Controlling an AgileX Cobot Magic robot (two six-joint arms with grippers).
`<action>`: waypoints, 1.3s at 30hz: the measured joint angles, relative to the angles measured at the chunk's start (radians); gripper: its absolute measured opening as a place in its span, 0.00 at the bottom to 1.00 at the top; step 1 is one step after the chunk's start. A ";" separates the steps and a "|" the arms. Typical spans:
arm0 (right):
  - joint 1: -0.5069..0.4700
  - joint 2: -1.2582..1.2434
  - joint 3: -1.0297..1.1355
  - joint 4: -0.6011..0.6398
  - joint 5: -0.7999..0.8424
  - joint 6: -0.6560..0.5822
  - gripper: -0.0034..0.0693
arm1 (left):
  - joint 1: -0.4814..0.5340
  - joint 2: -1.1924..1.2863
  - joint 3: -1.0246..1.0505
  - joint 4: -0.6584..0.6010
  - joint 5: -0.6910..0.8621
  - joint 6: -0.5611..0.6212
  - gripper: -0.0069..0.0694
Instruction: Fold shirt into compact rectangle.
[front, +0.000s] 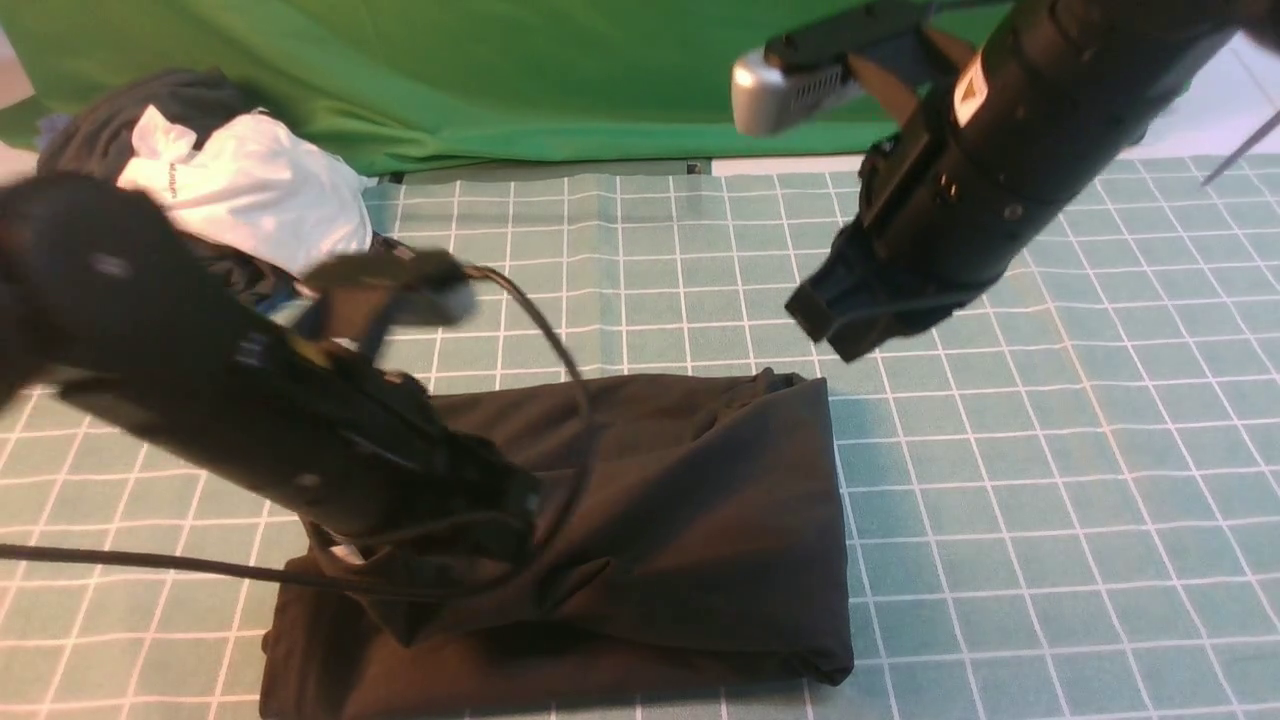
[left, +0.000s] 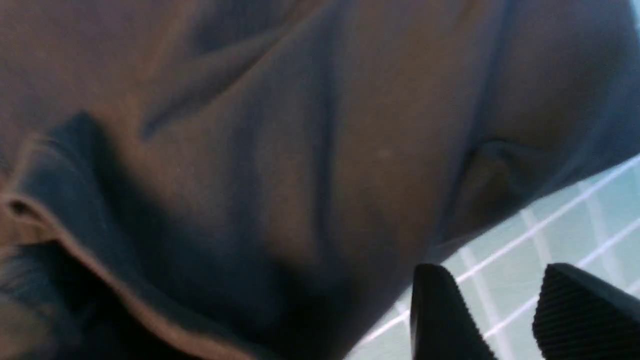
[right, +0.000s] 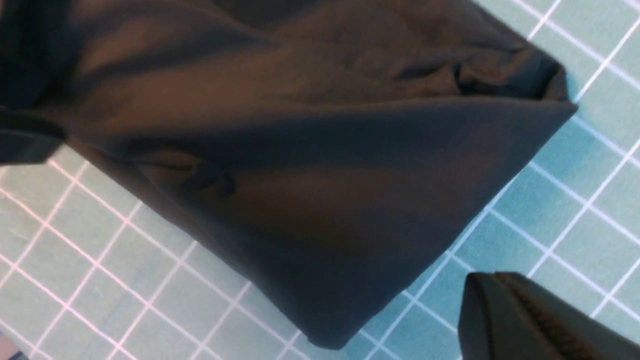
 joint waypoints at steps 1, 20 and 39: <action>0.000 0.000 0.012 0.000 -0.003 0.000 0.05 | -0.007 0.028 0.000 0.045 0.005 -0.042 0.46; 0.002 0.011 0.036 0.124 -0.020 -0.048 0.05 | 0.004 0.030 0.001 0.446 0.018 -0.415 0.10; 0.149 0.348 0.038 0.170 -0.115 -0.133 0.05 | 0.163 0.109 0.100 0.436 -0.057 -0.376 0.11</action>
